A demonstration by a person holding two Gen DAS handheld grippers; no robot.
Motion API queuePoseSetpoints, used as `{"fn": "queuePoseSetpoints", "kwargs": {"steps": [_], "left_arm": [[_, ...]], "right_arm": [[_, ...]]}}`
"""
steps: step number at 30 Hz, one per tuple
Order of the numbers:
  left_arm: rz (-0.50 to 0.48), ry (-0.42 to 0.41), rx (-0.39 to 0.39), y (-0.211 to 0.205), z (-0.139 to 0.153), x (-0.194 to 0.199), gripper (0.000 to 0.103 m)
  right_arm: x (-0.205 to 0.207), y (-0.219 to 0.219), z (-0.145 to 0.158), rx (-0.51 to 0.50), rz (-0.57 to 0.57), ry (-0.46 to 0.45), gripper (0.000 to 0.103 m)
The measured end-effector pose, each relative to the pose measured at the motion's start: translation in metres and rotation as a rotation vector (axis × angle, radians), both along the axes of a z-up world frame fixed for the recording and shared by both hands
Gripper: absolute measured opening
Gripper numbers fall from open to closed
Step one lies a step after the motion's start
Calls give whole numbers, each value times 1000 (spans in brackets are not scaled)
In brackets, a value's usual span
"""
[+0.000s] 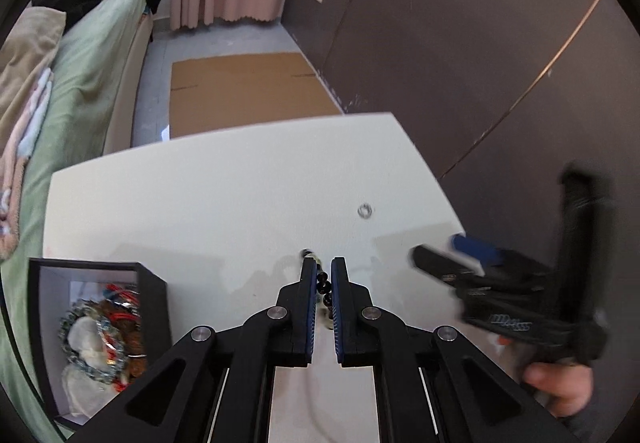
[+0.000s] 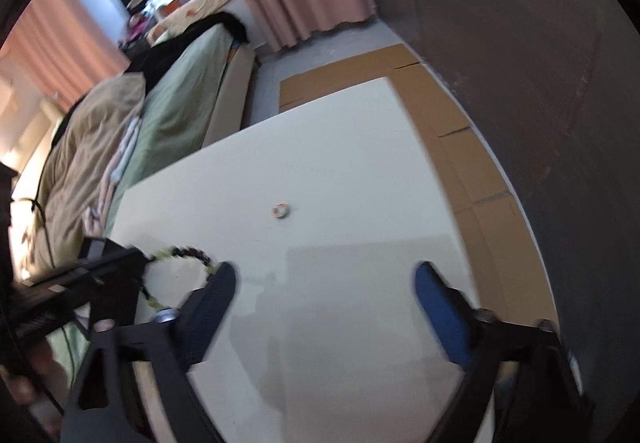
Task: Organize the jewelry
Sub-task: 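Carry the dark-bead bracelet to the box with left gripper while right gripper grasps the silver ring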
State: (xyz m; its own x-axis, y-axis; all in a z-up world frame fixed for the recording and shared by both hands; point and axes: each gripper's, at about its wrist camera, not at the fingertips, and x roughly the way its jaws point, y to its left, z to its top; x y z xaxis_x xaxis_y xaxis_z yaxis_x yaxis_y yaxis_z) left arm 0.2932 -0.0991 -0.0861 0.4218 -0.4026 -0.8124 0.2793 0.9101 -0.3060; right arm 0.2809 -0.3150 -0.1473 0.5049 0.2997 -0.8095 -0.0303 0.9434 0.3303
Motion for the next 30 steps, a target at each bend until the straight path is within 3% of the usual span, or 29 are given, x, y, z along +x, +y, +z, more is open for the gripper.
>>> {"fn": "queuePoseSetpoints", "kwargs": {"steps": [7, 14, 19, 21, 22, 23, 30], "left_arm": [[55, -38, -65, 35, 20, 8, 7], [85, -54, -103, 58, 30, 12, 7], [109, -69, -117, 73, 37, 11, 7], [114, -75, -119, 79, 38, 11, 7], [118, -76, -122, 82, 39, 9, 7], [121, -76, -125, 85, 40, 9, 7], [135, -103, -149, 105, 53, -1, 7]], "right_arm": [[21, 30, -11, -97, 97, -35, 57], [37, 48, -13, -194, 125, -93, 56], [37, 67, -15, -332, 158, -125, 45], [37, 67, -13, -323, 160, -124, 33], [38, 66, -12, -325, 158, -127, 19], [38, 65, -12, -322, 161, -127, 15], [33, 65, -2, -277, 135, -109, 14]]}}
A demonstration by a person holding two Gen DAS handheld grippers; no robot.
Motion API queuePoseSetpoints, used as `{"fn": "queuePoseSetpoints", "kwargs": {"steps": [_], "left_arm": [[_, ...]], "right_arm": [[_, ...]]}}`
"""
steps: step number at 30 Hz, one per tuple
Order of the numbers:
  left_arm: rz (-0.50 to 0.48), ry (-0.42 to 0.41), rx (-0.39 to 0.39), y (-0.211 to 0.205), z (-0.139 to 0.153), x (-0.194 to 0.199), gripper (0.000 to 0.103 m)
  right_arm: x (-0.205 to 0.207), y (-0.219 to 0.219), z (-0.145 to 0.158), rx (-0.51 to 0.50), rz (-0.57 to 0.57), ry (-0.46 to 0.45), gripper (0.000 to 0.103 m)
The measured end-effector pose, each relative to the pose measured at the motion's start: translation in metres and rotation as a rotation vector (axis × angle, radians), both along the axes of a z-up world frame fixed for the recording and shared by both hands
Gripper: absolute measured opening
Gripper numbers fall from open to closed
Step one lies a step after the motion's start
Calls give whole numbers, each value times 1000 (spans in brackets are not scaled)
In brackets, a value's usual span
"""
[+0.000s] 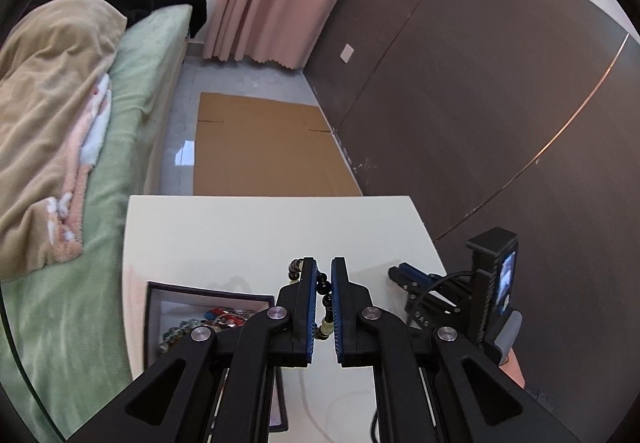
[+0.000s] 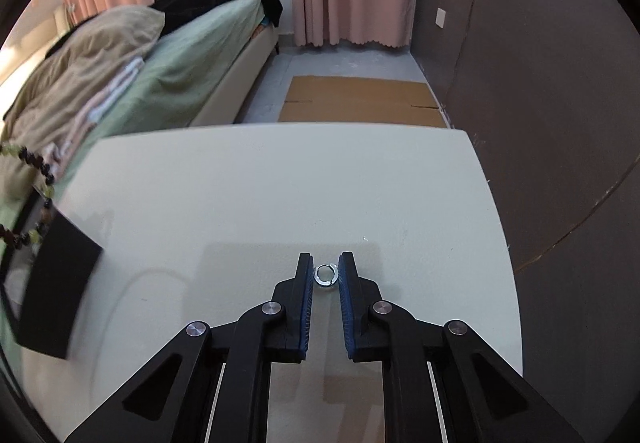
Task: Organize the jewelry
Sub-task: 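Carry the dark-bead bracelet to the box with left gripper while right gripper grasps the silver ring, then drop the silver ring into the box with the right gripper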
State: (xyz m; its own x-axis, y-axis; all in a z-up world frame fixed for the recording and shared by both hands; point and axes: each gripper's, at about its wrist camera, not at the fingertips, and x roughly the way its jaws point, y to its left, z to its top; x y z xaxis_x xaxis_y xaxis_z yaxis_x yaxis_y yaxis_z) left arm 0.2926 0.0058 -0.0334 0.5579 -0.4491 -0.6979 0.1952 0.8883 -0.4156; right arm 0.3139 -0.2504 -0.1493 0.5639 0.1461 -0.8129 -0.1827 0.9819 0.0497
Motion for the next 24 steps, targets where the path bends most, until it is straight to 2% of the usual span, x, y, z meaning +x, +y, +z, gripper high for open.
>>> {"fn": "queuePoseSetpoints", "kwargs": {"steps": [8, 18, 20, 21, 22, 24], "left_arm": [[24, -5, -21, 23, 3, -12, 7], [59, 24, 38, 40, -6, -12, 9], [68, 62, 36, 46, -9, -10, 17], [77, 72, 20, 53, -10, -10, 30], [88, 70, 11, 57, -8, -11, 48], [120, 44, 4, 67, -2, -16, 68]], "right_arm": [[-20, 8, 31, 87, -22, -47, 14], [-41, 47, 66, 185, 40, -94, 14], [-43, 57, 70, 213, 61, -98, 14], [-44, 60, 71, 225, 69, -100, 14], [-45, 66, 73, 239, 81, -101, 14], [-47, 76, 74, 266, 105, -97, 14]]}}
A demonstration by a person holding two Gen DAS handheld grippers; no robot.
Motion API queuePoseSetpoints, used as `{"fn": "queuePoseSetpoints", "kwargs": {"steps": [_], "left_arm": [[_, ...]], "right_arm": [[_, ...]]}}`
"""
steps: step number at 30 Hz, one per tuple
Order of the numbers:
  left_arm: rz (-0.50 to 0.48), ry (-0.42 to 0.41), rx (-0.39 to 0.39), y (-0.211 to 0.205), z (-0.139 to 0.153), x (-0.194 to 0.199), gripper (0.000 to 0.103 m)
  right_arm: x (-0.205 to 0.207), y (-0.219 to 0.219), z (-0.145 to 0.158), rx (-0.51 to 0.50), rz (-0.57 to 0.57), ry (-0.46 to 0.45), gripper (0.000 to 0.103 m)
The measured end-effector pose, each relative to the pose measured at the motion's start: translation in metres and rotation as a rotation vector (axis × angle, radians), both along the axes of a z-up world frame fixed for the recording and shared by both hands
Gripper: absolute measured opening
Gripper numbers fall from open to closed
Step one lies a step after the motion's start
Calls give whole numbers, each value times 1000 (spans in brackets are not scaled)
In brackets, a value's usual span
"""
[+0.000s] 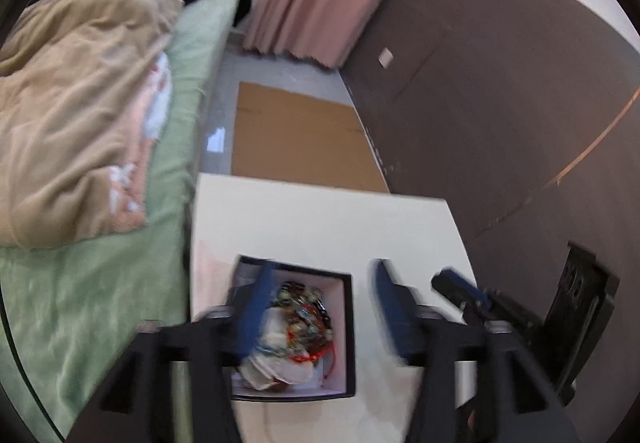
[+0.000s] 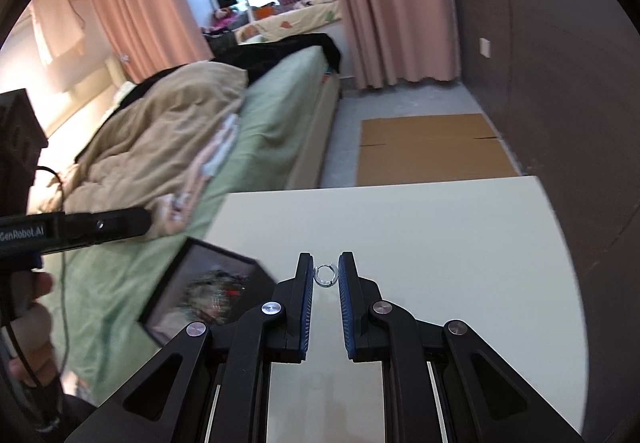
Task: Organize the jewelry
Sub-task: 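Drop the silver ring into the box with the right gripper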
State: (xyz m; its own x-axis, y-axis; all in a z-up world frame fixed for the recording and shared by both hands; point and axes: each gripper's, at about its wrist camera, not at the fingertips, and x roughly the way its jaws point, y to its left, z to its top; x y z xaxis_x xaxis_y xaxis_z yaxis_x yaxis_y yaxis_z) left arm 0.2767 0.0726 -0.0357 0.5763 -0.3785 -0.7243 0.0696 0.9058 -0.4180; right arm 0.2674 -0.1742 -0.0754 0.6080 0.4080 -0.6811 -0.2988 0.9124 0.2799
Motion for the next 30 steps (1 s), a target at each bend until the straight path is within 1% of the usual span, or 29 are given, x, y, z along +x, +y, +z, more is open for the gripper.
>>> {"fn": "queuePoseSetpoints", "kwargs": {"steps": [1, 3, 9, 14, 16, 18, 19, 20, 21, 23, 24, 25, 27, 30], "left_arm": [[14, -22, -1, 6, 5, -3, 72], [24, -42, -1, 14, 10, -7, 72], [65, -22, -9, 39, 8, -10, 72], [67, -26, 18, 50, 4, -16, 72], [64, -22, 29, 52, 1, -18, 72], [59, -23, 32, 53, 1, -20, 72], [53, -28, 31, 53, 2, -20, 72], [47, -35, 39, 52, 2, -21, 72], [38, -45, 58, 50, 4, -22, 72], [19, -75, 95, 43, 9, -27, 76], [12, -81, 99, 41, 10, -29, 84], [7, -85, 97, 39, 11, -32, 88], [0, -85, 102, 35, 13, -38, 90], [-5, -78, 116, 27, 17, -46, 90]], "right_arm": [[-1, 6, 0, 11, 14, 2, 14], [-4, 17, 2, 26, 39, 1, 14], [-7, 41, 3, 75, 95, 5, 14], [-5, 60, 6, 130, 146, 9, 14], [-4, 72, 7, 117, 163, 21, 15], [-2, 79, 6, 65, 149, 49, 35], [-1, 79, 6, 45, 137, 61, 61], [-1, 78, 6, 26, 121, 71, 78], [-2, 75, 7, 18, 106, 73, 79], [-5, 67, 12, 41, 100, 78, 79], [-7, 62, 16, 58, 94, 82, 79], [-9, 58, 19, 63, 84, 82, 79], [-14, 48, 23, 53, 60, 88, 80], [-22, 35, 26, 41, 32, 120, 81]]}}
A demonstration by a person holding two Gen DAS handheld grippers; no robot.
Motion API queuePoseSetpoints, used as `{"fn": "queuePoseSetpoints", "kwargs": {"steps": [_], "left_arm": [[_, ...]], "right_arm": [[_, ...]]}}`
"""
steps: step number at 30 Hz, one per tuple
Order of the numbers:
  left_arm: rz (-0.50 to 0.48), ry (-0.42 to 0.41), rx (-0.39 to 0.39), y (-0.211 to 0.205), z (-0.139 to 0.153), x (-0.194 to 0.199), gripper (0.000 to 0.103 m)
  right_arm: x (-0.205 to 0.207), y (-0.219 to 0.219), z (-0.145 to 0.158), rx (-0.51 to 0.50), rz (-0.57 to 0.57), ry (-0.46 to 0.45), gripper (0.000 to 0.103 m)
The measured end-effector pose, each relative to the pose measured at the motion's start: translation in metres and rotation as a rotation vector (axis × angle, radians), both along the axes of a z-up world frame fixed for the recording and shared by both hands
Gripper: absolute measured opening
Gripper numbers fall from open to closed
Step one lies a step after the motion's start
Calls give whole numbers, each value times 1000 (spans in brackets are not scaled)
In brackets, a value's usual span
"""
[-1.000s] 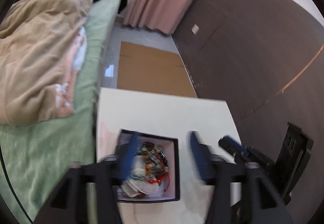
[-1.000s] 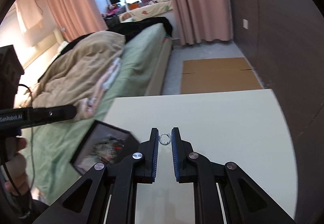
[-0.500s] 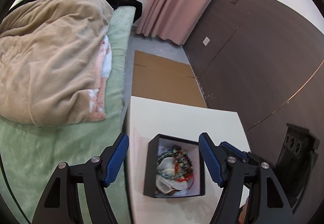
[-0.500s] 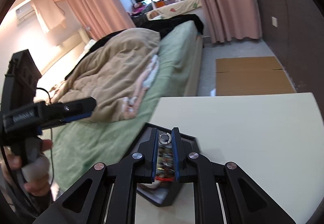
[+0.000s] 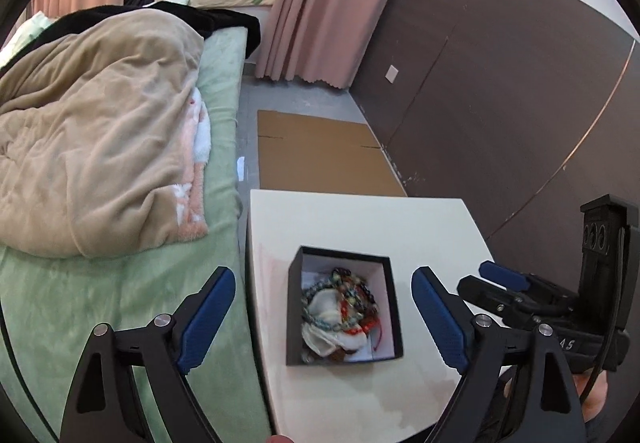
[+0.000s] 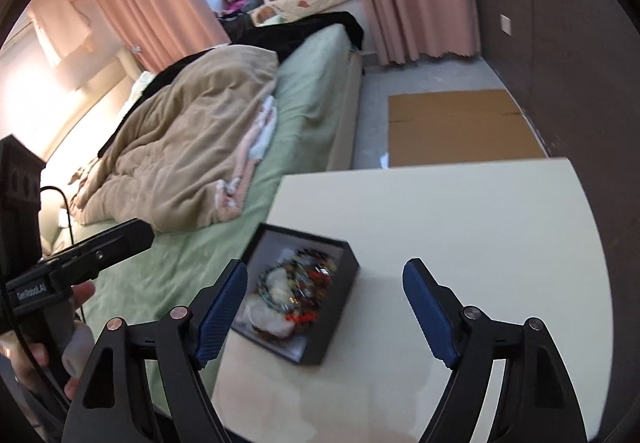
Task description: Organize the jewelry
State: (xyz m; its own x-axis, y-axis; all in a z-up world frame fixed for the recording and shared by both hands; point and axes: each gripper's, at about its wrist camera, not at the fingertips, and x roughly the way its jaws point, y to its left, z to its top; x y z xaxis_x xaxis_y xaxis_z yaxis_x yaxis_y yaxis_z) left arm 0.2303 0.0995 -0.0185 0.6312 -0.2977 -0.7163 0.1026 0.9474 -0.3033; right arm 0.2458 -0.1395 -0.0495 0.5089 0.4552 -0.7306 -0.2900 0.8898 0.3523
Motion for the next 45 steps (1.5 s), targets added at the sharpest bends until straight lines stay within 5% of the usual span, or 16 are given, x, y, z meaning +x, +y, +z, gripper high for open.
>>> {"fn": "queuePoseSetpoints", "kwargs": {"steps": [6, 11, 24, 45], "left_arm": [[-33, -39, 28, -27, 25, -26, 103], [-54, -67, 42, -51, 43, -49, 103], [-35, -135, 152, -86, 47, -111, 103], [37, -238, 265, -101, 12, -159, 103]], "right_arm": [[-22, -27, 16, -21, -40, 18, 97], [-41, -50, 32, 1, -68, 14, 103], [-100, -103, 48, -11, -141, -41, 103], [-157, -109, 37, -70, -139, -119, 103]]}}
